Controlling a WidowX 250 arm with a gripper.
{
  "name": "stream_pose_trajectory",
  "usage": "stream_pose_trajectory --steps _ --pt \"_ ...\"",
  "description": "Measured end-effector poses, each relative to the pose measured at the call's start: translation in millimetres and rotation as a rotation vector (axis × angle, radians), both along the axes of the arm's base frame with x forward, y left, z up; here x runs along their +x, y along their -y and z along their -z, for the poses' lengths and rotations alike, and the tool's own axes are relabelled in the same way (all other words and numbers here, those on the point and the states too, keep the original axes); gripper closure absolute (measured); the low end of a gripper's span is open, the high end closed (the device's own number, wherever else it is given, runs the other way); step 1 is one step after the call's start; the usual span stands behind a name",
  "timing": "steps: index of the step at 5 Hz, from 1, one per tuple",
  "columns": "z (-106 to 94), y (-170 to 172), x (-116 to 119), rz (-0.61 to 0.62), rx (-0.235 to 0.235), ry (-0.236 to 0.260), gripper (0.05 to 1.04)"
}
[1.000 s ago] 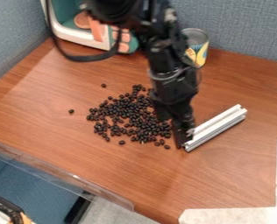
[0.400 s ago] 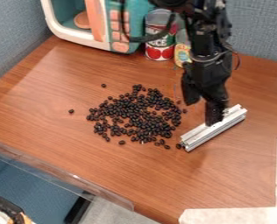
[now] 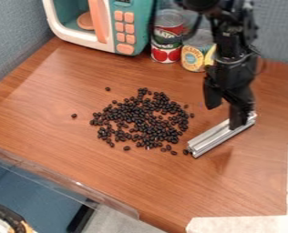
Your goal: Sweep into pile
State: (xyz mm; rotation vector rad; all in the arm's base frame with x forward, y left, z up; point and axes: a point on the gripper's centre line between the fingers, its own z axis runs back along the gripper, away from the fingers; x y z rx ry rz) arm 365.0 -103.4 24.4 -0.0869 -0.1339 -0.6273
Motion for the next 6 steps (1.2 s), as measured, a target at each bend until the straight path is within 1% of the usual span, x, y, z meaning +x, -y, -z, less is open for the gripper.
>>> stream_pose_trajectory --steps 1,2,3,4,5,6 --pt "-0.7 10 0 0.001 0.033 -0.02 0.083" --pt "4.8 15 -4 -0.016 0.065 -0.043 0.083" --pt "4.0 18 -3 -0.029 0.115 -0.05 0.083" --pt "6.8 13 -7 -0.056 0.158 -0.057 0.083" --pt "15.7 8 -16 -0.078 0.183 -0.076 0.083" --pt "23.2 6 -21 -0.092 0.187 -0.072 0.123"
